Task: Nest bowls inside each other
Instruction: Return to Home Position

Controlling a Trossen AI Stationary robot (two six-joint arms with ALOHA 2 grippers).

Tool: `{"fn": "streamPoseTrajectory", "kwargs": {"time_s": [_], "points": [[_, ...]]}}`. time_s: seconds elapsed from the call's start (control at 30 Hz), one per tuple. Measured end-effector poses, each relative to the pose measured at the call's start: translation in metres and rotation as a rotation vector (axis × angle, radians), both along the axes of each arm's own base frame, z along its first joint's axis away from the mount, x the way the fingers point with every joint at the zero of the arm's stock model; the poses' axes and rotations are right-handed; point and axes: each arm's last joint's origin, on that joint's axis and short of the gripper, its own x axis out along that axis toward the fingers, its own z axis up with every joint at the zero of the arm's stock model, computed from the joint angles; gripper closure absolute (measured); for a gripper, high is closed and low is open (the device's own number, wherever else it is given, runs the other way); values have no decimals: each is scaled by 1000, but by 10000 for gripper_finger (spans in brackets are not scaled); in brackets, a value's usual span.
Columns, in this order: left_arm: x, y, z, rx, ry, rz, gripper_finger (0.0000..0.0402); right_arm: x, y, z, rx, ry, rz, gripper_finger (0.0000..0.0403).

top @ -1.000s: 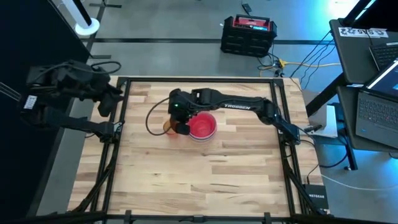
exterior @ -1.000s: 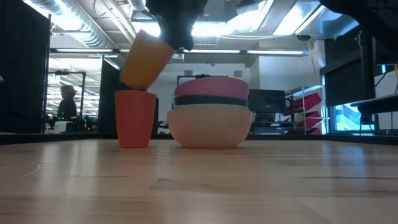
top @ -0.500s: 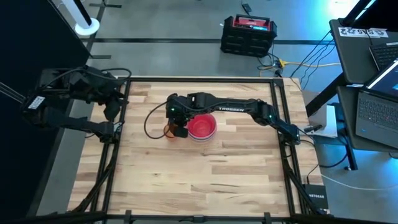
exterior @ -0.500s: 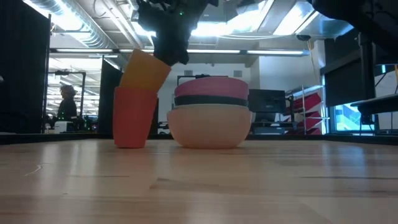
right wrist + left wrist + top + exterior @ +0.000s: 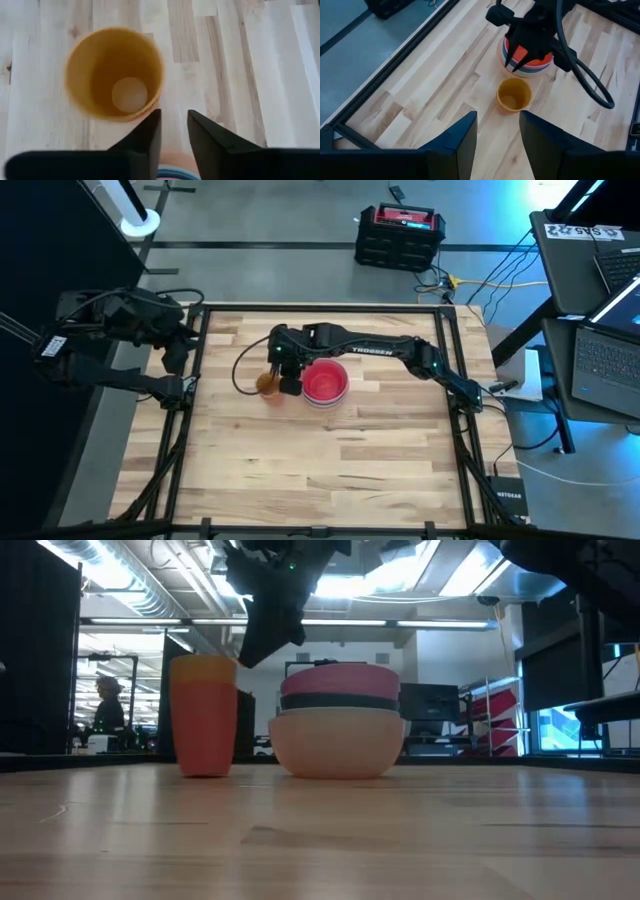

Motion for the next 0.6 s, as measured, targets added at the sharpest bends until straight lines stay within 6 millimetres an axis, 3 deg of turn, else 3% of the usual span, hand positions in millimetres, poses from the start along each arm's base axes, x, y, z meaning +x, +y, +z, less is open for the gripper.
{"fn": "streamPoseTrajectory", "kwargs": {"time_s": [0.4, 0.5, 0.6], "points": [[0, 0, 2, 42, -13, -64, 364, -33, -1, 55, 20, -73, -1, 330], [-3, -3, 8, 60, -99, -131, 394, -59, 1, 85, 35, -98, -10, 388], [-6, -4, 15, 101, -184, -174, 400, -89, 10, 117, 54, -131, -43, 397]]}}
